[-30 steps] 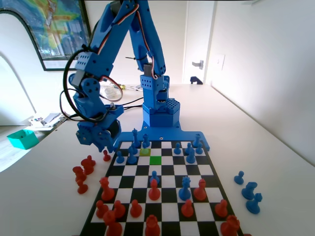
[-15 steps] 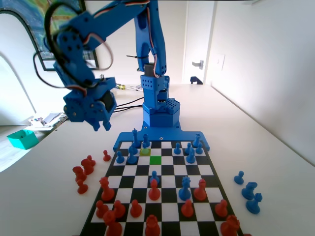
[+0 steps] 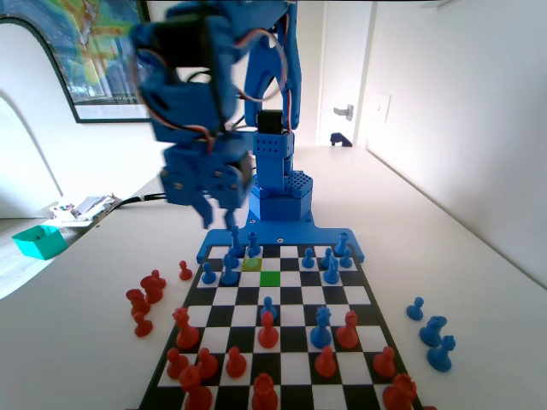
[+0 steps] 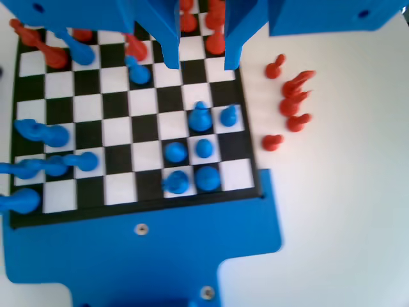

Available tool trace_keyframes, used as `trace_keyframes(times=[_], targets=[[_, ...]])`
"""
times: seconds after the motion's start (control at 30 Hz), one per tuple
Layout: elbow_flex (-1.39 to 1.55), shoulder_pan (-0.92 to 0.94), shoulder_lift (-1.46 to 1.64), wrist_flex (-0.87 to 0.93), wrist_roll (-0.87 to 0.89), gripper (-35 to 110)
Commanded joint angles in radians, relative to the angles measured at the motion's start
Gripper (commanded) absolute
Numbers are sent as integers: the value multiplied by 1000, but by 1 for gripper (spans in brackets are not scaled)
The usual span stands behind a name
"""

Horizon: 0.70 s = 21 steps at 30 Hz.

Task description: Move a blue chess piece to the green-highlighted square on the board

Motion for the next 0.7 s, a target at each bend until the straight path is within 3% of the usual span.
trace_keyframes(times=[0.0, 0.4, 0.67], targets=[[74, -38, 112, -55, 64, 13], [359, -44, 109, -337, 78, 14], [399, -46, 66, -410, 89, 14]])
